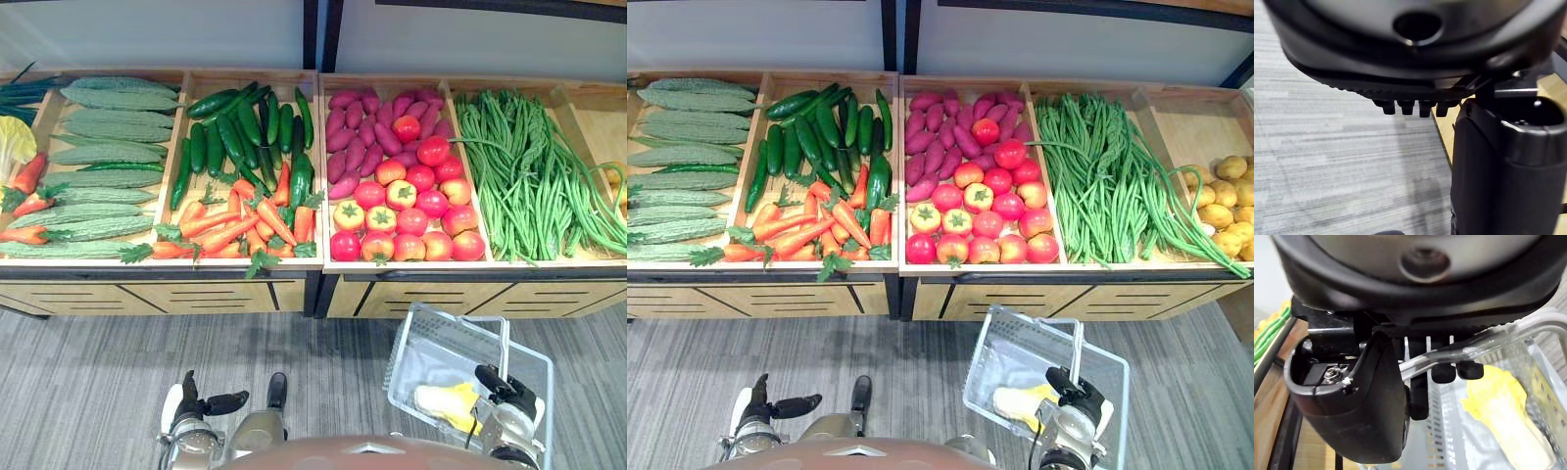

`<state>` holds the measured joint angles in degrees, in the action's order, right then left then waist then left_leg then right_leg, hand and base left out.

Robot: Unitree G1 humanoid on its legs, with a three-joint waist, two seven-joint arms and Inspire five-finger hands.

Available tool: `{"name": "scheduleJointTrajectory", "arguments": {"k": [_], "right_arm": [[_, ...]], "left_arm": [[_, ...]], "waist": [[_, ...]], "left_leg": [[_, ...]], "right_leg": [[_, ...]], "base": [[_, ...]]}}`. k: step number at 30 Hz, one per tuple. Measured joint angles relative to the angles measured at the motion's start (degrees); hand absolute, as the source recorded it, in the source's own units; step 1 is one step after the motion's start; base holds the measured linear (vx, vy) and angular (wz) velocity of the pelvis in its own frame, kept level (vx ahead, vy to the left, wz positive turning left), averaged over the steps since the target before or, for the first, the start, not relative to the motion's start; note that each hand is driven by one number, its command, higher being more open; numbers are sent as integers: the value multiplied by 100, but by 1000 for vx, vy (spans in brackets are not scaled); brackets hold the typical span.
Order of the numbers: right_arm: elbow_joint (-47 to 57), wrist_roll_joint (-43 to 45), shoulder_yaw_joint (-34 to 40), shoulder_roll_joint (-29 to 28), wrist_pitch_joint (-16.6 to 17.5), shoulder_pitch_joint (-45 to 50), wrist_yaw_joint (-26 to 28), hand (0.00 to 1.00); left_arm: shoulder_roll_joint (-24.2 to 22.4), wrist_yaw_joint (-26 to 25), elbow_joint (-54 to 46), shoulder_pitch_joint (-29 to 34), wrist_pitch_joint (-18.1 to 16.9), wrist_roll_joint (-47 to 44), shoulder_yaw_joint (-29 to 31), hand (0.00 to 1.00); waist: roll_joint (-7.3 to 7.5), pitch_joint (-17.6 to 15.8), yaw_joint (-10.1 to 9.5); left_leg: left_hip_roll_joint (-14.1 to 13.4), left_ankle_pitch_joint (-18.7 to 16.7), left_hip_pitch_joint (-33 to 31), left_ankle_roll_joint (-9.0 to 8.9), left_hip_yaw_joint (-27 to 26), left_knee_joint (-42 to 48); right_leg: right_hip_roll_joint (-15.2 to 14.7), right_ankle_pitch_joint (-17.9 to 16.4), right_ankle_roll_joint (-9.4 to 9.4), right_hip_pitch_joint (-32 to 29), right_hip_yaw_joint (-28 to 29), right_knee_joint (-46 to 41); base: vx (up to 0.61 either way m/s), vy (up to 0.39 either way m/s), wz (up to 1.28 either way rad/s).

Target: Pick vegetable in the basket

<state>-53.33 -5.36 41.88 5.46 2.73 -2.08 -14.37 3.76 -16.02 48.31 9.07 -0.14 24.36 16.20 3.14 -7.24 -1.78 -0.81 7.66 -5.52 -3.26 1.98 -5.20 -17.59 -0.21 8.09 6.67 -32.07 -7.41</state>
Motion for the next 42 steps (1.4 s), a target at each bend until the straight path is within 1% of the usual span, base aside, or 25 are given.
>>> {"name": "scheduleJointTrajectory", "arguments": {"k": [2, 3, 6, 7, 9, 10, 13, 16, 19, 20, 21, 22, 24, 26, 28, 29, 30, 32, 34, 35, 36, 38, 39, 40, 42], "right_arm": [[0, 0, 0, -9, 4, 12, 11, 0], [22, 1, 3, -85, 23, 76, 13, 0], [32, 0, 8, -244, 50, 223, 13, 0], [35, 1, 20, -333, 50, 308, 12, 0], [35, 0, 20, -441, 49, 397, 12, 0], [35, -1, 20, -490, 49, 474, 12, 0], [80, 7, 25, -594, 50, 593, 2, 0], [143, 4, 16, -639, 52, 648, -2, 0], [143, 5, 10, -636, 156, 750, -6, 0], [143, 5, 2, -637, 162, 760, -8, 0], [142, 5, -58, -636, 172, 779, -12, 0], [142, 6, -92, -635, 176, 780, -21, 0], [123, 5, -207, -619, 204, 780, -33, 0], [-7, 7, -353, -580, 274, 755, -32, 0], [-152, 6, -566, -518, 309, 733, -32, 0], [-240, 7, -686, -459, 325, 721, -28, 0], [-268, 9, -722, -438, 327, 716, -28, 0], [-348, 10, -785, -323, 332, 700, -26, 0], [-349, 11, -786, -275, 334, 709, -15, 0], [-349, 11, -787, -247, 345, 714, -4, 0], [-349, 11, -789, -225, 356, 725, 4, 0], [-352, 12, -790, -148, 357, 772, 36, 0], [-351, 13, -789, -128, 357, 780, 43, 0], [-351, 12, -789, -97, 358, 793, 58, 0], [-400, 13, -788, -4, 387, 792, 137, 0]], "left_arm": [[-36, -20, -81, 13, 1, -30, 112, 100], [-112, -72, -254, 31, 1, -189, 320, 100], [-267, -233, -593, 35, 3, -357, 643, 100], [-397, -342, -830, 45, 5, -438, 811, 100], [-569, -487, -1162, 63, 9, -453, 983, 100], [-646, -559, -1341, 122, 11, -447, 1017, 100], [-758, -705, -1729, 198, 17, -436, 1066, 100], [-794, -998, -2126, 229, 16, -372, 1169, 100], [-786, -1438, -2305, 129, 15, -374, 1236, 100], [-760, -1529, -2304, 99, 15, -375, 1259, 100], [-683, -1702, -2306, -9, 18, -377, 1404, 100], [-626, -1793, -2306, -49, 30, -381, 1418, 100], [-350, -2034, -2324, -171, 53, -375, 1432, 100], [-43, -2197, -2434, -270, 72, -322, 1462, 100], [341, -2329, -2803, -315, 170, -100, 1463, 100], [562, -2370, -3023, -317, 170, 133, 1478, 100], [682, -2373, -3125, -324, 169, 233, 1488, 100], [1169, -2383, -3354, -452, 166, 541, 1549, 100], [1493, -2373, -3548, -455, 135, 603, 1503, 100], [1737, -2343, -3659, -461, 44, 772, 1483, 100], [1954, -2330, -3713, -462, -31, 804, 1407, 100], [2493, -2139, -3759, -463, -276, 923, 1089, 100], [2637, -2066, -3760, -463, -353, 997, 973, 100], [2830, -1929, -3760, -463, -500, 1053, 773, 100], [3186, -1601, -3830, -464, -829, 1233, 292, 100]], "waist": [[-4, -2, -25], [-3, -1, -71], [1, 0, -113], [-6, 8, -130], [5, 3, -205], [0, 5, -280], [15, 7, -286], [106, 65, -289], [199, 136, -285], [217, 157, -284], [256, 197, -274], [260, 201, -271], [259, 202, -262], [254, 205, -254], [245, 205, -247], [222, 215, -248], [208, 221, -248], [111, 255, -249], [82, 273, -245], [81, 274, -247], [80, 273, -248], [76, 271, -259], [75, 270, -262], [75, 269, -265], [68, 261, -260]], "left_leg": [[-45, -8, -22, -4, -72, 0], [-122, -13, -45, -10, -155, 0], [-242, -14, -126, -11, -189, 2], [-296, -12, -177, -13, -327, 2], [-359, 0, -206, -14, -408, 4], [-366, 46, -196, -2, -451, 4], [-346, 75, -198, 9, -471, 4], [-315, 92, -194, 22, -515, 5], [-267, 99, -177, 18, -514, 5], [-263, 118, -175, 29, -514, 5], [-261, 146, -164, 14, -521, 5], [-266, 148, -157, 8, -520, 5], [-280, 141, -133, -11, -519, 5], [-283, 113, -126, -68, -530, 5], [-298, 112, -131, -66, -528, 4], [-315, 119, -140, -78, -531, 4], [-322, 124, -147, -85, -533, 4], [-371, 159, -182, -117, -526, 4], [-373, 175, -185, -126, -510, 4], [-372, 187, -195, -133, -510, 3], [-368, 204, -206, -135, -503, 3], [-362, 236, -209, -160, -467, 3], [-361, 242, -209, -162, -456, 3], [-358, 253, -212, -163, -440, 2], [-363, 284, -220, -182, -429, 2]], "right_leg": [[29, 0, 0, -1, 71, -1], [89, 0, 0, 6, 73, 4], [196, -1, 0, 45, 35, 5], [248, -2, 0, 52, -57, 14], [269, -7, 0, 60, -121, 50], [269, -9, 1, 70, -126, 52], [260, -15, 1, 160, -252, 85], [234, -15, 3, 186, -248, 138], [207, -18, 7, 240, -239, 209], [205, -18, 7, 244, -226, 220], [209, -19, 6, 252, -197, 258], [214, -21, 2, 251, -187, 262], [236, -33, -17, 241, -61, 276], [271, -72, -83, 230, 22, 312], [315, -130, -168, 225, 135, 386], [347, -145, -195, 229, 200, 444], [360, -152, -204, 230, 239, 471], [414, -191, -260, 213, 261, 485], [434, -239, -304, 232, 265, 530], [442, -289, -320, 238, 271, 563], [442, -329, -288, 237, 271, 565], [451, -439, -313, 261, 270, 566], [455, -466, -310, 268, 269, 568], [458, -492, -286, 280, 267, 574], [484, -549, -316, 311, 272, 616]], "base": [[-26, -46, 6], [-18, -48, 10], [-4, -87, 33], [14, -58, 35], [28, -62, 16], [34, -65, 8], [26, -30, 15], [44, -23, 2], [44, -22, 3], [57, -37, -3], [44, -35, -5], [28, -44, -7], [6, -48, -11], [-20, -37, -9], [-51, -51, -5], [-53, -53, -5], [-52, -53, -5], [-51, -54, -2], [-55, -51, 2], [-53, -49, 2], [-58, -60, 5], [-57, -58, 8], [-39, -38, 8], [-39, -36, 8], [-55, -41, 8]]}}
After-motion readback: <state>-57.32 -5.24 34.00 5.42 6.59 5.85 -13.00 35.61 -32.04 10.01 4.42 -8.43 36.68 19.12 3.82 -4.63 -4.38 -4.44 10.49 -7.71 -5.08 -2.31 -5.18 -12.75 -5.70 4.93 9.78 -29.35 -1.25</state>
